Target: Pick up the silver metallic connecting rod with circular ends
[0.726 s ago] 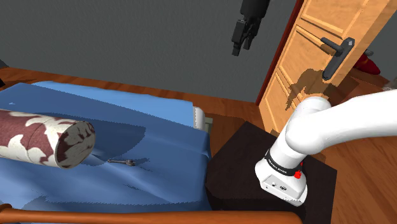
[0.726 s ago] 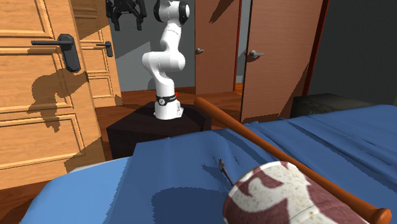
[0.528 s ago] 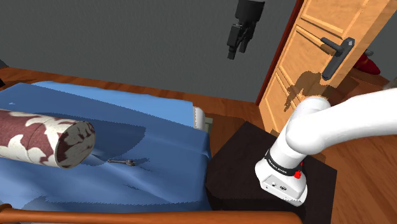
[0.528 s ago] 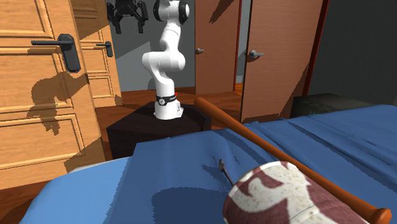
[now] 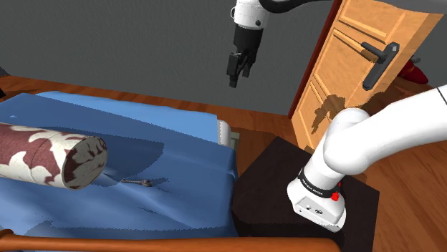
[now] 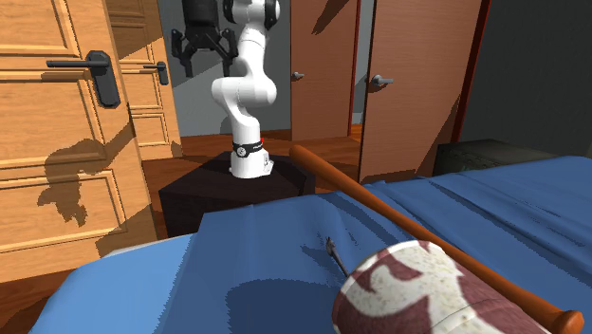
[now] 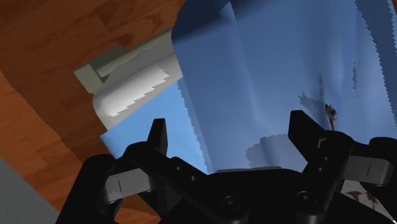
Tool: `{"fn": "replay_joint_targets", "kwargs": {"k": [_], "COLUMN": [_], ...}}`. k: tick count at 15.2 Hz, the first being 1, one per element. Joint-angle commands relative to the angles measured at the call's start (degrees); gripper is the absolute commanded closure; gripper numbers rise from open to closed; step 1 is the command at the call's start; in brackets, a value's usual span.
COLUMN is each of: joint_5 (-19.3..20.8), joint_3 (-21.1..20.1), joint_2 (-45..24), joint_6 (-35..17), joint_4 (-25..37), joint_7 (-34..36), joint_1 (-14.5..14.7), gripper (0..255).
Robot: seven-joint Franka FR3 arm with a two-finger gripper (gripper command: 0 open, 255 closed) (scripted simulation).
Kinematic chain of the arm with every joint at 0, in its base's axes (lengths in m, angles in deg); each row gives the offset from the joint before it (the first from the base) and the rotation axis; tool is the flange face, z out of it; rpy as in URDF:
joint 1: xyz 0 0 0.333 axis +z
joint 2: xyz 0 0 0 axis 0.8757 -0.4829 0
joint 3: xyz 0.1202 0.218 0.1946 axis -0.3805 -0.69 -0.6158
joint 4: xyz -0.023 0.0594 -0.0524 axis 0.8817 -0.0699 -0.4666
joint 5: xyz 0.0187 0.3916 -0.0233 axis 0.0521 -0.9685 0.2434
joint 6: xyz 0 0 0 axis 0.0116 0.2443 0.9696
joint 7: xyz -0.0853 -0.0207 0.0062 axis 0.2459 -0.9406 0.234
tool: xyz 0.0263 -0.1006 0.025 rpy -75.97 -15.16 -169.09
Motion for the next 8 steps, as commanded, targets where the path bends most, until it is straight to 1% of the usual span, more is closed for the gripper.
{"fn": "replay_joint_targets", "kwargs": {"k": [1, 8], "joint_5": [-0.5, -1.6], "joint_3": [-1.2, -6.0], "joint_2": [-2.3, -13.1], "joint_6": [-3.2, -13.9], "joint_4": [-0.8, -0.7], "joint_7": [0.3, 2.2], "joint_1": [0.7, 3.1], "gripper": [0, 0]}}
